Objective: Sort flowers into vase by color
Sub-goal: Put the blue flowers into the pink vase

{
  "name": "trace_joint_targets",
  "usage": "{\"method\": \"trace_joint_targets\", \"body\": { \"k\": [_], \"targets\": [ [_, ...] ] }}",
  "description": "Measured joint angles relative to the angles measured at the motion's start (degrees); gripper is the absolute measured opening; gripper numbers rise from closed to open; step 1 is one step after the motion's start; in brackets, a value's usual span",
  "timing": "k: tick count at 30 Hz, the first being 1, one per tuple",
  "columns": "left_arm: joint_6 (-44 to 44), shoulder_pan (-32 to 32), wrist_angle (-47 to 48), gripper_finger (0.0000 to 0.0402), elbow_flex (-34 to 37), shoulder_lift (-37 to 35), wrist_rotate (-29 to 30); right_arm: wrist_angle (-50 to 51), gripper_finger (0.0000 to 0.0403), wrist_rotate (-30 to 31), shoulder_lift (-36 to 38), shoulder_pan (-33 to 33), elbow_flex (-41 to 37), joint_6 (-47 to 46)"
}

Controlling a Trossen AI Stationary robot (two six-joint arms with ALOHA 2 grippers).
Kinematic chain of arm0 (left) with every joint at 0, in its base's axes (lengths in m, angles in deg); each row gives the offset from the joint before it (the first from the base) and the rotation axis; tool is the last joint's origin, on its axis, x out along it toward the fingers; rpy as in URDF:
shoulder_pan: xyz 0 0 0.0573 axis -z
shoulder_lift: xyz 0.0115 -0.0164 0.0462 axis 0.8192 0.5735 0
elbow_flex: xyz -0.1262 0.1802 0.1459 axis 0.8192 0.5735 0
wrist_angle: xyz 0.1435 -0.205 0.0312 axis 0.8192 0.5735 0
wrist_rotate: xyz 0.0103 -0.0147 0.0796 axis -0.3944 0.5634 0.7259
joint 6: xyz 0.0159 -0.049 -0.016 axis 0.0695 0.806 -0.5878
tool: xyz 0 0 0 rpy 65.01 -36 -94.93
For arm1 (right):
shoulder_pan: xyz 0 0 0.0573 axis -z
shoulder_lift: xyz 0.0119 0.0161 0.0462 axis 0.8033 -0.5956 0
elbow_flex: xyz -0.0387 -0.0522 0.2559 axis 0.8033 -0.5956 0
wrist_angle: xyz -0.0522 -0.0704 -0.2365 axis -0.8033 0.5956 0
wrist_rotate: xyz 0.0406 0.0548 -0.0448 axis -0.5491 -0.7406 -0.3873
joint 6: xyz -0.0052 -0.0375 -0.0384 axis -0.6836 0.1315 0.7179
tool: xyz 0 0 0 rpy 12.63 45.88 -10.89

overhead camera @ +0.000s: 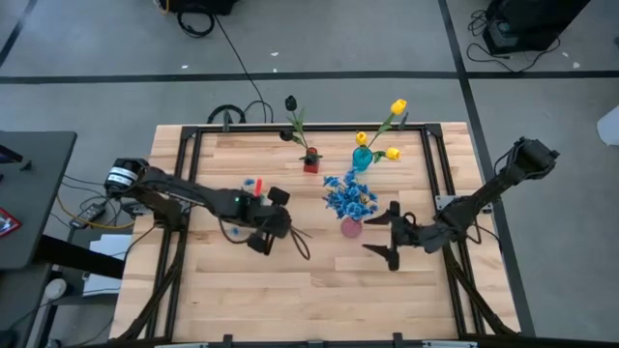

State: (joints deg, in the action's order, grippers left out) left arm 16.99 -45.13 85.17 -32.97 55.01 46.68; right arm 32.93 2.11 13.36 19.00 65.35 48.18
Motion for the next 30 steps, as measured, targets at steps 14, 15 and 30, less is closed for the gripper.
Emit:
{"method": "trace_joint_targets", "body": {
  "k": [14, 15, 30],
  "targets": [
    [4.15, 9.54, 4.2, 0.0014, -8.29, 0.32, 8.79, -10.73, 0.0347, -3.48, -14.3, -2.47, 11.24, 6.55],
    [4.73, 9.92, 4.83, 0.0014, -8.64, 0.32, 9.12, -10.74, 0.0347, -2.05, -16.57, -2.99, 13.51, 8.81],
    [13.11, 14.9, 8.69, 0.0014, -11.04, 0.38, 10.25, -10.7, 0.0347, 18.65, -44.69, -2.6, 42.89, 32.85]
  ]
}}
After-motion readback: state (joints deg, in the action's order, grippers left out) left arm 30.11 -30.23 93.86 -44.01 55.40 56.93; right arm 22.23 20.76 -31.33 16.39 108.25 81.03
